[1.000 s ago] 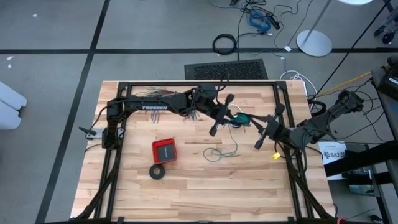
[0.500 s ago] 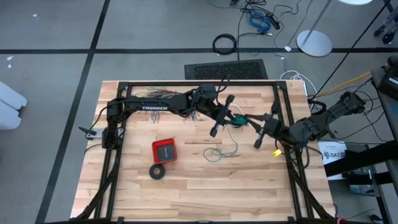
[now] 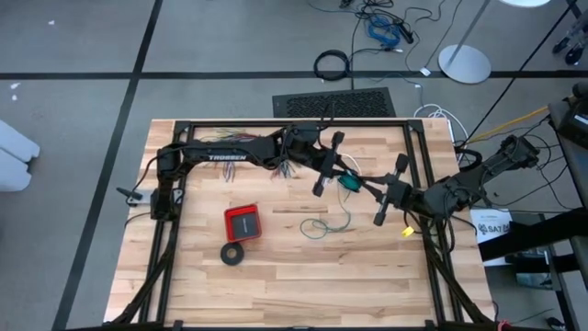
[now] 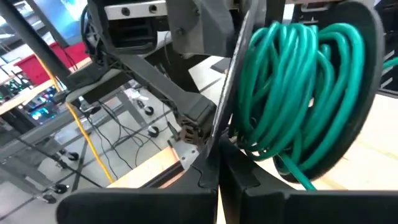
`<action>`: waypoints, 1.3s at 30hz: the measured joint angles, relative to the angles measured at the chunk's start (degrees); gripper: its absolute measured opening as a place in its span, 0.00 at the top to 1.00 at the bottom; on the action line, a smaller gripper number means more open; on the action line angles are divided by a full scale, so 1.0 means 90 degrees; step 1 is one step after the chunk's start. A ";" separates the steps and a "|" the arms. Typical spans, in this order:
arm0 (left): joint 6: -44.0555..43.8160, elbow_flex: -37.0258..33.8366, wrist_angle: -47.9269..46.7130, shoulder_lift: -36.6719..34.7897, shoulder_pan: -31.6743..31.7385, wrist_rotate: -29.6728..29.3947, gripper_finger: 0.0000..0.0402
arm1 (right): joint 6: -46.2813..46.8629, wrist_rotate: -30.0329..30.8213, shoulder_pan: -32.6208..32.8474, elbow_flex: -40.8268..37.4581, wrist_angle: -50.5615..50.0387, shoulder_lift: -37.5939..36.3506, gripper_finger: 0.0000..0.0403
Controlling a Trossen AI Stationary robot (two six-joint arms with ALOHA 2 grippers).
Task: Coil cords
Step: Coil the green wire onto the spool
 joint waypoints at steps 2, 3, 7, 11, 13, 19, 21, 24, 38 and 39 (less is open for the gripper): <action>0.0001 0.0000 -0.0011 0.0000 -0.0001 0.0013 1.00 | -0.0072 0.0042 0.0001 0.0005 0.0011 0.0030 0.96; 0.0001 0.0000 -0.0041 0.0000 0.0002 0.0015 1.00 | -0.0110 0.0073 0.0001 0.0005 0.0016 0.0047 0.97; 0.0001 -0.0002 -0.0084 0.0000 0.0003 -0.0024 1.00 | -0.0198 0.0495 0.0003 0.0010 0.0115 0.0160 0.99; 0.0003 -0.0005 -0.0242 0.0000 0.0025 -0.0172 1.00 | -0.0335 0.0905 0.0020 0.0010 0.0141 0.0290 1.00; 0.0001 -0.0005 -0.0316 0.0000 0.0087 -0.0143 1.00 | -0.0401 0.0971 0.0047 0.0005 0.0108 0.0317 1.00; -0.0566 -0.0002 -0.0573 -0.0002 0.0438 0.0678 1.00 | -0.0589 0.1673 0.0219 0.0000 0.0076 0.0323 1.00; -0.0649 -0.0002 -0.0712 -0.0002 0.0573 0.0894 0.99 | -0.0641 0.1822 0.0285 0.0000 0.0090 0.0302 1.00; -0.0845 -0.0002 -0.0713 0.0058 0.0763 0.1145 0.94 | -0.0665 0.1882 0.0321 0.0000 0.0096 0.0299 1.00; -0.1699 -0.0012 -0.0720 0.1095 0.1717 0.2378 0.72 | -0.0818 0.2025 0.0360 0.0005 0.0153 0.0294 1.00; -0.1703 -0.0016 -0.0733 0.1128 0.1757 0.2525 0.72 | -0.0817 0.2025 0.0360 0.0005 0.0153 0.0294 1.00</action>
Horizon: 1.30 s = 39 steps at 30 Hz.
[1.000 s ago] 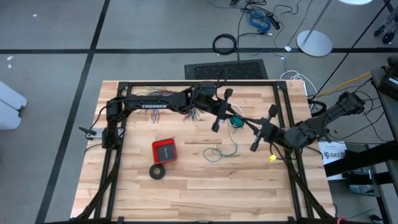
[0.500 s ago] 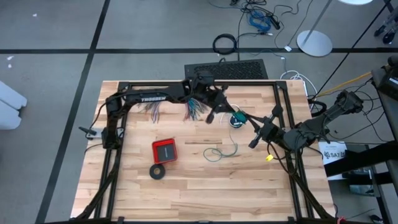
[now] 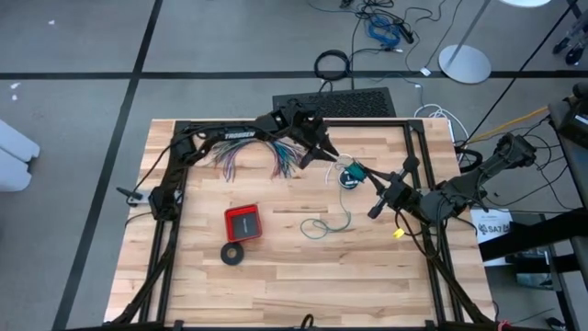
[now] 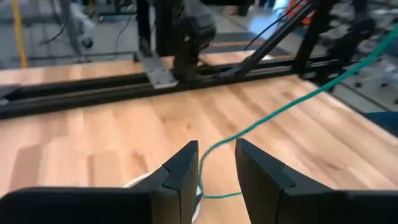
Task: Coil cords
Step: Coil the green wire onto the spool
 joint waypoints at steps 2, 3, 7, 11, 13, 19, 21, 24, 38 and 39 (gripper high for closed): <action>0.0033 0.0001 0.0050 0.0052 0.0003 0.0258 0.72 | -0.0004 0.0000 0.0000 0.0000 -0.0011 -0.0013 1.00; 0.0039 -0.0020 0.0029 0.0059 -0.0025 0.0373 0.72 | -0.0011 -0.0001 0.0000 0.0000 -0.0010 -0.0022 1.00; 0.0246 -0.0289 0.0204 0.0061 -0.0224 0.0309 0.72 | -0.0049 0.0134 0.0000 0.0000 -0.0028 -0.0070 1.00; 0.0222 -0.0490 0.0776 0.0067 -0.0489 -0.0165 0.72 | -0.0043 0.0231 0.0000 0.0001 -0.0018 -0.0131 1.00; 0.0023 -0.0572 0.1181 0.0067 -0.0642 -0.0507 0.72 | -0.0040 0.0341 0.0000 0.0000 -0.0023 -0.0136 1.00; -0.0582 -0.0908 0.2304 0.0067 -0.0945 -0.1959 0.72 | -0.0030 0.0440 0.0000 0.0001 -0.0021 -0.0148 1.00; -0.0604 -0.0909 0.2274 0.0067 -0.0954 -0.2088 0.72 | -0.0030 0.0440 0.0000 0.0002 -0.0021 -0.0148 1.00; -0.0720 -0.0907 0.2139 0.0067 -0.0985 -0.2354 0.72 | -0.0030 0.0440 0.0000 0.0002 -0.0021 -0.0148 1.00; -0.0940 -0.0907 0.1962 0.0064 -0.1182 -0.3226 0.72 | 0.0018 0.0438 0.0000 0.0002 -0.0026 -0.0148 1.00; -0.0938 -0.0907 0.2012 0.0064 -0.1207 -0.3235 0.72 | 0.0018 0.0440 0.0000 0.0003 -0.0026 -0.0148 1.00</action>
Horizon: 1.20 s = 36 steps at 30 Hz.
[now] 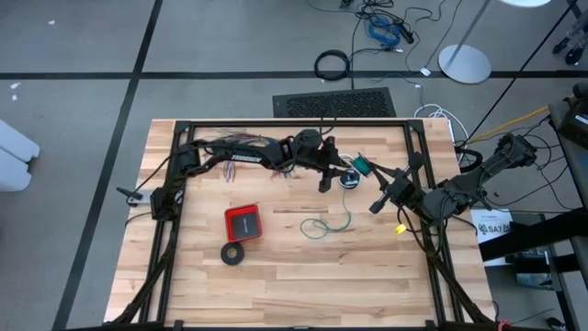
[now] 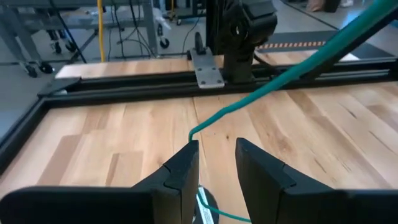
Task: Coil cords
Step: Coil the green wire onto the spool
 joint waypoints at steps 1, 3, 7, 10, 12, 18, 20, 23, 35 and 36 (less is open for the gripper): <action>-0.0001 0.0000 0.0061 0.0000 -0.0021 -0.0017 0.72 | 0.0000 0.0000 0.0000 0.0002 0.0000 0.0000 1.00; 0.0002 0.0000 0.0114 0.0000 -0.0085 -0.0284 0.72 | 0.0000 -0.0002 0.0000 0.0002 0.0000 0.0000 1.00; 0.0004 0.0000 0.0132 0.0000 -0.0163 -0.0682 0.72 | 0.0002 -0.0001 0.0000 0.0002 0.0000 0.0000 1.00; 0.0004 0.0000 0.0245 0.0000 -0.0199 -0.0799 0.72 | 0.0000 0.0000 0.0000 0.0002 -0.0002 0.0000 1.00; 0.0000 0.0000 0.0337 0.0000 -0.0230 -0.0875 0.72 | 0.0002 0.0000 0.0000 0.0002 -0.0002 0.0000 1.00; -0.0001 0.0002 0.0416 -0.0002 -0.0335 -0.0946 0.72 | 0.0000 0.0000 0.0000 0.0002 -0.0007 0.0000 1.00; -0.0001 0.0002 0.0410 -0.0002 -0.0350 -0.0981 0.72 | 0.0002 0.0000 0.0000 0.0002 -0.0007 0.0000 1.00; -0.0003 0.0002 0.0402 -0.0002 -0.0375 -0.1037 0.72 | 0.0002 -0.0002 0.0000 0.0002 -0.0010 0.0000 1.00; -0.0391 0.0002 0.0316 -0.0002 -0.0303 -0.1270 0.80 | 0.0001 -0.0029 0.0000 0.0002 -0.0058 0.0000 1.00; -0.0400 0.0002 0.0318 -0.0002 -0.0306 -0.1270 0.80 | 0.0000 -0.0029 0.0000 0.0002 -0.0060 0.0000 1.00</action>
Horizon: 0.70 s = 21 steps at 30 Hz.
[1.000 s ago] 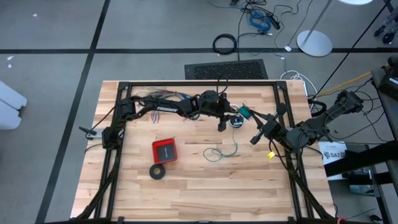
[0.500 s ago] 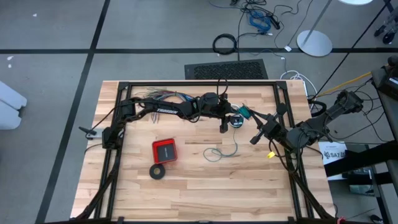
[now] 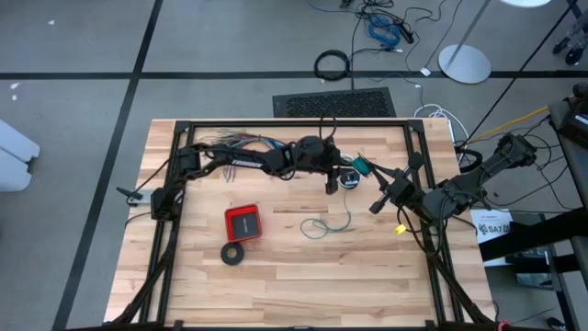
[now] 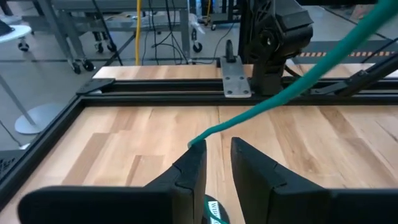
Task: Coil cords
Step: Coil the green wire onto the spool
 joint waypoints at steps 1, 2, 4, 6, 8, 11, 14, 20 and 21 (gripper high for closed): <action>-0.0024 0.0000 0.0002 0.0000 -0.0005 -0.0004 0.80 | 0.0002 -0.0002 0.0000 0.0000 -0.0001 0.0000 1.00; -0.0044 0.0000 0.0002 0.0000 -0.0010 -0.0017 0.80 | 0.0002 -0.0002 0.0000 0.0000 -0.0001 0.0000 1.00; -0.0057 0.0000 0.0019 0.0000 -0.0006 -0.0065 0.80 | 0.0002 -0.0008 0.0000 0.0000 -0.0001 0.0000 1.00; -0.0057 0.0000 0.0034 0.0000 0.0002 -0.0205 0.80 | 0.0002 -0.0084 0.0000 0.0000 -0.0001 0.0000 1.00; -0.0057 0.0000 0.0053 0.0000 0.0015 -0.0257 0.80 | 0.0035 -0.0165 0.0000 0.0000 -0.0003 0.0001 1.00; -0.0009 0.0000 0.0072 0.0000 0.0025 -0.0255 0.84 | 0.0192 -0.0168 0.0000 0.0003 -0.0159 0.0002 1.00; 0.0236 0.0000 0.0006 0.0000 0.0029 -0.0121 0.95 | 0.0408 -0.0160 0.0000 0.0005 -0.0367 0.0002 1.00; 0.0405 0.0000 0.0003 -0.0002 0.0028 0.0068 0.99 | 0.0705 -0.0145 0.0000 0.0005 -0.0660 0.0002 1.00; 0.0406 0.0000 -0.0007 -0.0002 0.0029 0.0116 0.99 | 0.0729 -0.0143 0.0000 0.0005 -0.0676 0.0002 1.00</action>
